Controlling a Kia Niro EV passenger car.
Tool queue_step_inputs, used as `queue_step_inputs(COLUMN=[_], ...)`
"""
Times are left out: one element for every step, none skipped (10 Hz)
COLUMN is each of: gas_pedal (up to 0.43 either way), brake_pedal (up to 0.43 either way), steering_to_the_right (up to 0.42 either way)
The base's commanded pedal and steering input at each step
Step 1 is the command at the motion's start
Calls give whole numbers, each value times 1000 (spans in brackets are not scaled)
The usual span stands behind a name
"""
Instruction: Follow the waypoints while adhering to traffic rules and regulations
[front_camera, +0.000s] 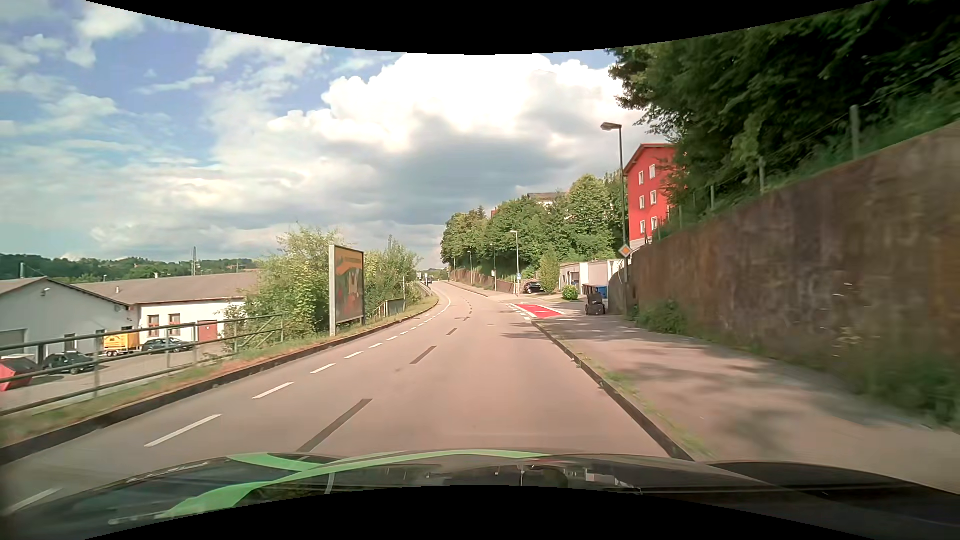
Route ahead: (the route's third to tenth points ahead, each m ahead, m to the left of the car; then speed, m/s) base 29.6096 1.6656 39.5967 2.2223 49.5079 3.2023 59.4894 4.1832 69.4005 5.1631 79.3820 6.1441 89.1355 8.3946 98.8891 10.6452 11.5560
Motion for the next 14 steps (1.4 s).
queue_step_inputs(gas_pedal=[79,79,79,79,79,79,67,59,39,39,39,39,39,39], brake_pedal=[0,0,0,0,0,0,0,0,0,0,0,0,0,0], steering_to_the_right=[-8,-7,-7,-7,-7,-7,-7,-8,-9,-10,-10,-10,-10,-10])
